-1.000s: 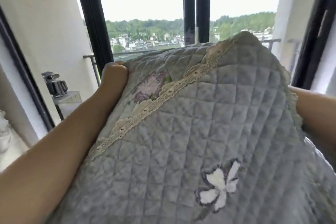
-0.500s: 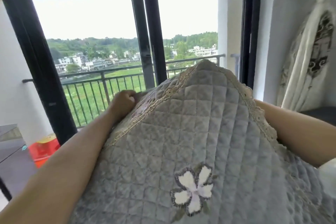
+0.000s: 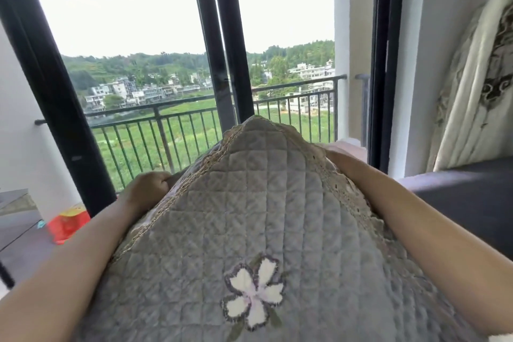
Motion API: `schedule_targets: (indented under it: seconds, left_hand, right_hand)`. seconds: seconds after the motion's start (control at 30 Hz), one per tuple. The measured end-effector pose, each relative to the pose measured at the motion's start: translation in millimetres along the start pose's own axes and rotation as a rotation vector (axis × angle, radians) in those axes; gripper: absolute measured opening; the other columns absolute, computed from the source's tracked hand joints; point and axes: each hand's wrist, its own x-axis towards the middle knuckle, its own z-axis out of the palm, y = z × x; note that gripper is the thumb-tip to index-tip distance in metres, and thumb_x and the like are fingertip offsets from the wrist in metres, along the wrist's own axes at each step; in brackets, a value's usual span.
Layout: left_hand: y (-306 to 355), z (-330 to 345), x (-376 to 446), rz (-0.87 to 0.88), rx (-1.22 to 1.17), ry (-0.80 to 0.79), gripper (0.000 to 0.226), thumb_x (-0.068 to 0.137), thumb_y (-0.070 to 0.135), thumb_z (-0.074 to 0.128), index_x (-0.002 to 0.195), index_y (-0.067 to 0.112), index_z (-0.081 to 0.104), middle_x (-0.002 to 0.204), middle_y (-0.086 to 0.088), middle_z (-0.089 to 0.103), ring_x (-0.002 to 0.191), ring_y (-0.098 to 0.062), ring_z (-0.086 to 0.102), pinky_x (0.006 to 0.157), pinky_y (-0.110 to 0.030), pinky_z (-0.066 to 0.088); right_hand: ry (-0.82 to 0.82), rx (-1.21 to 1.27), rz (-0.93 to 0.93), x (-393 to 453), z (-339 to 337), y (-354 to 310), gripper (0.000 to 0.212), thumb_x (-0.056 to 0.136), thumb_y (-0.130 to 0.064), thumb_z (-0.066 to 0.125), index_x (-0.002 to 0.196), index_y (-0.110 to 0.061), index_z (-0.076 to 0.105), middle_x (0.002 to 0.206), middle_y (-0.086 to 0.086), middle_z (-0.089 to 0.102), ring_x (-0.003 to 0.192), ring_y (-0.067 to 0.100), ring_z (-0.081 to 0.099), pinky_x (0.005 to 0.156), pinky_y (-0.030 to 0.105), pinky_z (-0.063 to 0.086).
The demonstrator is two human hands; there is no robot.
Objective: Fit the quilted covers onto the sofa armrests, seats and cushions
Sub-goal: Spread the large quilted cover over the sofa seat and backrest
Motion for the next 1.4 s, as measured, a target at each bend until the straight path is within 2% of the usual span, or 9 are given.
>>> schedule_targets:
  seconds: [0.23,0.37,0.53,0.67,0.77,0.9,1.1,1.23,1.4]
  left_hand:
    - [7,-104,-7,-0.148,-0.57,-0.145,0.014,0.095,0.022,0.042,0.095,0.016,0.054,0.112,-0.01,0.058,0.088,-0.013,0.055,0.089,-0.034,0.038]
    - [30,-172,-36,0.115,-0.541,-0.172,0.081,0.043,0.084,0.06,0.095,0.022,0.066,0.097,0.01,0.072,0.09,-0.002,0.066,0.08,-0.027,0.044]
    - [8,-187,-52,-0.12,0.129,-0.069,0.045,0.093,0.04,0.042,0.118,0.007,0.06,0.13,-0.007,0.054,0.118,-0.021,0.05,0.093,-0.027,0.036]
    - [-36,-196,-67,-0.22,0.451,0.133,0.022,0.093,0.024,0.037,0.09,0.015,0.057,0.104,-0.007,0.055,0.097,-0.023,0.049,0.085,-0.03,0.039]
    - [-67,-209,-85,-0.257,0.441,0.189,0.021,0.089,0.019,0.038,0.085,0.012,0.057,0.097,-0.006,0.056,0.09,-0.022,0.049,0.075,-0.028,0.034]
    - [-101,-229,-102,-0.272,0.344,0.189,0.026,0.089,0.018,0.039,0.1,0.007,0.06,0.112,-0.01,0.056,0.094,-0.02,0.046,0.079,-0.028,0.033]
    - [-127,-243,-122,-0.352,0.249,0.117,0.035,0.069,0.029,0.037,0.092,0.011,0.057,0.107,-0.012,0.055,0.094,-0.019,0.045,0.079,-0.026,0.031]
    - [-142,-246,-127,-0.349,0.244,0.19,0.023,0.091,0.007,0.041,0.107,0.005,0.058,0.108,-0.009,0.052,0.095,-0.017,0.041,0.079,-0.024,0.027]
    - [-147,-246,-130,-0.314,0.256,0.192,0.024,0.093,0.008,0.04,0.109,0.005,0.057,0.122,-0.012,0.051,0.097,-0.016,0.04,0.079,-0.024,0.025]
  right_hand:
    - [-0.224,0.15,-0.153,27,56,-53,0.034,0.097,-0.033,0.039,0.112,-0.005,0.052,0.11,0.011,0.052,0.107,0.028,0.051,0.095,0.039,0.04]
    - [-0.242,-0.001,-0.201,35,94,-111,0.03,0.098,-0.014,0.033,0.113,0.0,0.056,0.114,0.02,0.055,0.109,0.034,0.051,0.082,0.028,0.035]
    - [-0.235,-0.187,-0.376,12,145,-194,0.03,0.096,-0.003,0.03,0.097,0.011,0.057,0.113,0.027,0.055,0.105,0.031,0.054,0.071,0.026,0.038]
    - [-0.373,0.082,-0.34,0,180,-233,0.029,0.096,-0.013,0.039,0.109,0.003,0.058,0.116,0.019,0.059,0.107,0.03,0.056,0.088,0.032,0.044]
    - [-0.659,0.275,-0.354,-8,173,-229,0.019,0.09,-0.022,0.054,0.077,-0.01,0.059,0.084,0.008,0.062,0.076,0.02,0.059,0.075,0.03,0.05]
    - [-0.991,0.486,-0.36,-9,168,-209,0.012,0.09,-0.008,0.047,0.083,-0.009,0.058,0.079,0.003,0.061,0.062,0.009,0.062,0.063,0.019,0.055]
    - [-0.95,0.793,-0.387,-26,203,-215,0.018,0.085,0.003,0.049,0.072,-0.008,0.054,0.057,-0.004,0.062,0.05,0.007,0.059,0.049,0.016,0.05]
    - [-1.061,0.771,-0.371,-31,210,-232,0.017,0.067,-0.007,0.057,0.084,-0.007,0.053,0.073,0.003,0.062,0.058,0.012,0.062,0.056,0.022,0.053]
    - [-0.947,0.588,-0.082,-27,199,-252,0.021,0.092,-0.028,0.049,0.087,-0.008,0.056,0.072,0.004,0.068,0.056,0.016,0.062,0.052,0.021,0.053]
